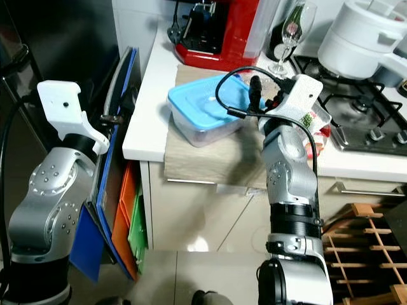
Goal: Restocking fridge
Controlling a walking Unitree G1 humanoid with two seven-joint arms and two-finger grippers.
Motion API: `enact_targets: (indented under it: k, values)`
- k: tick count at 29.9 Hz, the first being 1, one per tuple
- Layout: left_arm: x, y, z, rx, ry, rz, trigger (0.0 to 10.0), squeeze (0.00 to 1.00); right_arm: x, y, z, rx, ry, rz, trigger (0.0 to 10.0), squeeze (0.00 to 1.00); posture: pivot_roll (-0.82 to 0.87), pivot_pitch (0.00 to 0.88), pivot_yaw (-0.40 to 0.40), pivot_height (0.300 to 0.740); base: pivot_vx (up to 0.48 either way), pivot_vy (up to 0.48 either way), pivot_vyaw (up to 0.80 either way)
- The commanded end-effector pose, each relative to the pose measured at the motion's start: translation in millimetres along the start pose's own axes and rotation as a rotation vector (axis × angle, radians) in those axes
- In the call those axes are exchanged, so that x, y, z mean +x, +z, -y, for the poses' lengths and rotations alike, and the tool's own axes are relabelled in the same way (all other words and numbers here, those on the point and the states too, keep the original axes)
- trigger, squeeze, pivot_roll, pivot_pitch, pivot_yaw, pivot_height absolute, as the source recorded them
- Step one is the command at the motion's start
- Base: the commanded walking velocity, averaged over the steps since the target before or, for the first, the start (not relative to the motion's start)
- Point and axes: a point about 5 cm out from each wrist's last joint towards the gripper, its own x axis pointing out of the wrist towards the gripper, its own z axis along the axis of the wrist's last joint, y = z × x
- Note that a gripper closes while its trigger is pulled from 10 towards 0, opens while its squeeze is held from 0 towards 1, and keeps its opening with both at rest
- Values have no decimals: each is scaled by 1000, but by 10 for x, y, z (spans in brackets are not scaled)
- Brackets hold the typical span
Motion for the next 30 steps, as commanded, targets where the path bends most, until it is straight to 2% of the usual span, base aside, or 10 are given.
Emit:
enact_targets:
  k: [1, 5, 12, 16, 20, 21, 30]
  values:
    - [14, 21, 48, -2, -19, 13, 10000, 0, 13, 26, 22, 73, -16, -17, 10000, 0, 43, 53, -115, 740, 0, 0, 0]
    - [18, 24, 55, -4, -19, 14, 10000, 0, 23, -16, -14, 154, 15, -67, 10000, 0, 43, 55, -116, 740, 0, 0, 0]
    - [21, 32, 57, -5, -17, 17, 10000, 0, 31, -64, -134, 193, 93, -138, 10000, 0, 44, 56, -116, 740, 0, 0, 0]
    - [27, 33, 58, -6, -18, 18, 10000, 0, 40, -99, -152, 226, 105, -173, 10000, 0, 44, 55, -115, 740, 0, 0, 0]
    - [30, 35, 55, -6, -18, 17, 10000, 0, 50, -128, -150, 211, 107, -197, 9843, 0, 44, 55, -115, 740, 0, 0, 0]
    - [33, 38, 49, -6, -16, 18, 10000, 0, 56, -126, -148, 191, 101, -195, 0, 0, 44, 55, -115, 740, 0, 0, 0]
    - [49, 40, 48, -9, -15, 16, 10000, 0, 80, -94, -128, 172, 87, -176, 0, 0, 44, 60, -112, 740, 0, 0, 0]
